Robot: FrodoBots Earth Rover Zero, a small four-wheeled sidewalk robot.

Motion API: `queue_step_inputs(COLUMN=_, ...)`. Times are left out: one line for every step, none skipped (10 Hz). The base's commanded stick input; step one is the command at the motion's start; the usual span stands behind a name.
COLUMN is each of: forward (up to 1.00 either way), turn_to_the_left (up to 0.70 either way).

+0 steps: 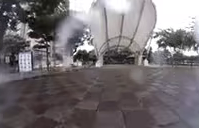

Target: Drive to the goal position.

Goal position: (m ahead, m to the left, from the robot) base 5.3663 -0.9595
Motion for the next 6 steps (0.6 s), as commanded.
queue_step_inputs(forward=0.87, turn_to_the_left=0.0)
queue_step_inputs(forward=0.87, turn_to_the_left=0.0)
queue_step_inputs(forward=0.87, turn_to_the_left=0.0)
queue_step_inputs(forward=0.87, turn_to_the_left=0.0)
queue_step_inputs(forward=0.87, turn_to_the_left=0.0)
queue_step_inputs(forward=0.87, turn_to_the_left=0.0)
